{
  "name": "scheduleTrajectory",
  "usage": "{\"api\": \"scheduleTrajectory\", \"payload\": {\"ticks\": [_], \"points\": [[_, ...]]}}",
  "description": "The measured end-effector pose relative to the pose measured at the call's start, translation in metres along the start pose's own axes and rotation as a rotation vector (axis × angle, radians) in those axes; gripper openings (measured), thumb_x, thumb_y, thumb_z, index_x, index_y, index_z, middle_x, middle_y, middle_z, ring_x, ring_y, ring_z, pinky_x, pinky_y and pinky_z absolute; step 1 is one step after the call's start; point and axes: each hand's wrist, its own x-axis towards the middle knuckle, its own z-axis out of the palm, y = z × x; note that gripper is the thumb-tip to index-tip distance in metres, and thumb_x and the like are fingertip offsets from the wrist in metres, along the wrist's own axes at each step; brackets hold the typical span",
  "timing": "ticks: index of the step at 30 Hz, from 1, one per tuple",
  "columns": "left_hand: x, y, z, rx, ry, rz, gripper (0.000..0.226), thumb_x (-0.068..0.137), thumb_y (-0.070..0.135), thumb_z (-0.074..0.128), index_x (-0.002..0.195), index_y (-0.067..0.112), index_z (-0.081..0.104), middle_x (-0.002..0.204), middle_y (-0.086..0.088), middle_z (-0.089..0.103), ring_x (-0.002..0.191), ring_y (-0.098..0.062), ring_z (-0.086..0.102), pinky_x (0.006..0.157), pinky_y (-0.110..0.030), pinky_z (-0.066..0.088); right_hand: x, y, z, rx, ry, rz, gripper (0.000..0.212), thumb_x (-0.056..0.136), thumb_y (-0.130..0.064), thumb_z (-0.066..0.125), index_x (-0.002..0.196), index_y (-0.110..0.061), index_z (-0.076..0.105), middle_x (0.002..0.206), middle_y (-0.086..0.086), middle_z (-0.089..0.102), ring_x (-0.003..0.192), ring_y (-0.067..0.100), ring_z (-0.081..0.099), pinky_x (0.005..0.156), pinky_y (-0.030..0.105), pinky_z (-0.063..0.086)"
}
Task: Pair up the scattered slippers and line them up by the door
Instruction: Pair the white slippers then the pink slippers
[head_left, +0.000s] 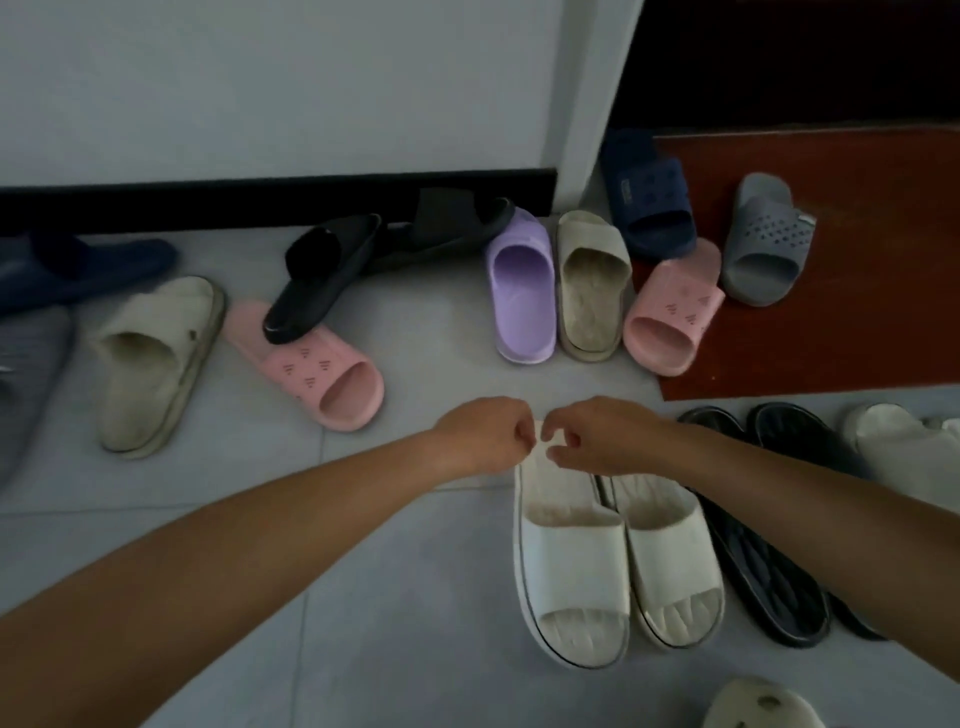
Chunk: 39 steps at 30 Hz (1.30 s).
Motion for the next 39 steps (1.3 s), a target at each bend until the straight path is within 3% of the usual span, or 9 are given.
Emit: {"api": "scheduleTrajectory", "payload": {"ticks": [4,9,14,19,24,29,34,36,39], "points": [[-0.025,-0.030,-0.016,0.070,-0.011,-0.024,0.030,0.089,0.032,0.052,0.116,0.021,0.059,0.120,-0.005,0.060,0.109,-0.024,0.056,0.091,-0.030,0.045,0.022,-0.020,0.002,-0.017,0.013,-0.075,0.032,0.087,-0.045,0.052,0.118,-0.037,0.054,0.103,-0.008,0.064,0.099,0.015,0.057,0.081,0.028,0.042],[-0.049,-0.088,-0.061,0.163,0.068,-0.162,0.036,0.091,0.034,0.048,0.125,0.022,0.051,0.125,-0.006,0.053,0.110,-0.025,0.052,0.094,-0.038,0.045,0.055,-0.049,-0.009,-0.021,-0.026,-0.138,0.034,0.089,-0.042,0.050,0.122,-0.032,0.051,0.092,-0.010,0.056,0.083,0.010,0.049,0.072,0.025,0.039],[-0.041,-0.131,-0.068,0.093,0.212,-0.311,0.034,0.092,0.025,0.046,0.123,0.010,0.049,0.123,-0.014,0.052,0.104,-0.029,0.054,0.083,-0.037,0.046,0.082,-0.052,-0.019,-0.058,0.019,-0.130,0.037,0.090,-0.042,0.051,0.125,-0.028,0.050,0.110,0.000,0.061,0.092,0.014,0.053,0.075,0.026,0.039],[-0.024,-0.152,-0.065,-0.062,0.375,-0.490,0.052,0.092,0.034,0.053,0.136,0.008,0.041,0.137,-0.016,0.044,0.123,-0.035,0.045,0.102,-0.043,0.040,0.094,-0.017,-0.030,-0.078,0.070,0.025,0.039,0.090,-0.041,0.051,0.126,-0.025,0.051,0.122,0.002,0.055,0.108,0.022,0.056,0.085,0.032,0.044],[-0.006,-0.163,-0.079,-0.060,0.612,-0.489,0.050,0.086,0.018,0.059,0.132,0.008,0.042,0.133,-0.018,0.040,0.120,-0.036,0.041,0.098,-0.043,0.040,0.110,0.018,-0.043,0.007,0.164,0.186,0.040,0.091,-0.036,0.053,0.127,-0.019,0.051,0.127,0.009,0.052,0.108,0.026,0.057,0.092,0.038,0.047],[0.020,-0.171,-0.086,0.109,0.719,-0.459,0.045,0.085,0.022,0.062,0.125,0.009,0.049,0.122,-0.018,0.048,0.112,-0.036,0.045,0.090,-0.044,0.042,0.130,0.041,-0.057,0.063,0.262,0.325,0.038,0.091,-0.034,0.052,0.124,-0.015,0.053,0.123,0.011,0.053,0.104,0.028,0.056,0.082,0.036,0.046],[0.026,-0.182,-0.079,0.560,0.573,-0.312,0.029,0.082,0.034,0.063,0.100,0.011,0.062,0.102,-0.010,0.057,0.093,-0.030,0.048,0.067,-0.038,0.044,0.136,0.074,-0.056,0.072,0.287,0.470,0.038,0.091,-0.039,0.052,0.122,-0.016,0.053,0.122,0.007,0.057,0.105,0.028,0.057,0.085,0.038,0.050],[0.022,-0.188,-0.064,0.734,0.426,-0.189,0.025,0.085,0.036,0.058,0.096,0.015,0.066,0.100,-0.004,0.060,0.093,-0.025,0.050,0.069,-0.036,0.043,0.135,0.086,-0.053,0.058,0.296,0.516,0.033,0.091,-0.036,0.052,0.115,-0.014,0.055,0.115,0.010,0.060,0.102,0.030,0.058,0.084,0.040,0.050],[0.015,-0.199,-0.054,0.747,0.393,-0.241,0.033,0.083,0.044,0.058,0.102,0.017,0.064,0.103,-0.002,0.062,0.095,-0.023,0.053,0.074,-0.035,0.045,0.129,0.104,-0.049,0.008,0.368,0.605,0.033,0.087,-0.032,0.056,0.111,-0.008,0.055,0.113,0.017,0.056,0.101,0.034,0.054,0.084,0.042,0.047]]}}
